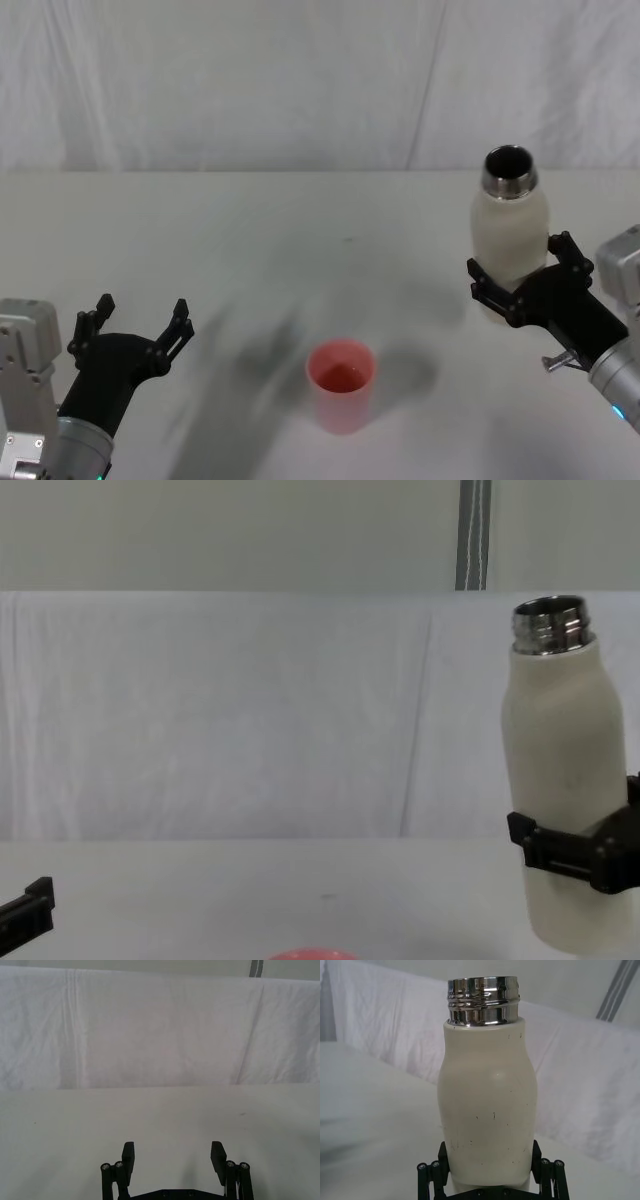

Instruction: Grasp the thermos with one hand and pour water into the cup lid.

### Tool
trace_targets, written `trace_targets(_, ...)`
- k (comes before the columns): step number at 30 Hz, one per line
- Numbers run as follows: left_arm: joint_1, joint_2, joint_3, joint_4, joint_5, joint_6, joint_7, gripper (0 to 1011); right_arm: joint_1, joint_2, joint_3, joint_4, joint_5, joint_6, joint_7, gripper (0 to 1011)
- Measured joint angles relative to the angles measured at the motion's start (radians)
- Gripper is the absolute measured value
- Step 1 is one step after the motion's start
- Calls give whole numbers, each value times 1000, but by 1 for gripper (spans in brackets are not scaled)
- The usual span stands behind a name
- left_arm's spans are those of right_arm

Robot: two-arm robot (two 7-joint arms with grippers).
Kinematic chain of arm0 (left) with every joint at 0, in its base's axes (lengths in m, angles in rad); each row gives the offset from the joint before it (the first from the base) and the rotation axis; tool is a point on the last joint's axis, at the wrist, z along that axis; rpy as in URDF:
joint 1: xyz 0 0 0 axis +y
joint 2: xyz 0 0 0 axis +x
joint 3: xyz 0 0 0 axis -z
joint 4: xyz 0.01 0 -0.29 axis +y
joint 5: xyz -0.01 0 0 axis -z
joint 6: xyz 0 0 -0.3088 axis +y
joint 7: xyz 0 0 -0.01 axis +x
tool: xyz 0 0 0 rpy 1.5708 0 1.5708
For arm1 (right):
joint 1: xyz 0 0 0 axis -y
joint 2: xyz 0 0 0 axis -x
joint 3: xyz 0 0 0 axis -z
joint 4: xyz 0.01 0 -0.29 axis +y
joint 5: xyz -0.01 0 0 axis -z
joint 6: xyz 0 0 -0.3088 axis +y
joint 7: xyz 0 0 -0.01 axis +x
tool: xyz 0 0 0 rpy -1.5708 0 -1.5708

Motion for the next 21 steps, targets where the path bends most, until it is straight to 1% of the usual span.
trace_targets(2, 0, 0, 0, 0, 0, 0, 0, 1001, 2, -6, 12, 5, 52, 18, 12, 950)
trace_targets(3, 0, 0, 0, 0, 0, 0, 0, 1001, 2, -6, 12, 5, 52, 18, 12, 950)
trace_targets(6, 0, 0, 0, 0, 0, 0, 0, 1001, 5, -8, 23, 11, 103, 35, 20, 950)
trace_targets(15, 0, 0, 0, 0, 0, 0, 0, 1001, 11, 2, 24, 18, 177, 51, 25, 950)
trace_targets(21, 0, 0, 0, 0, 0, 0, 0, 1001, 17, 12, 19, 19, 210, 72, 27, 950)
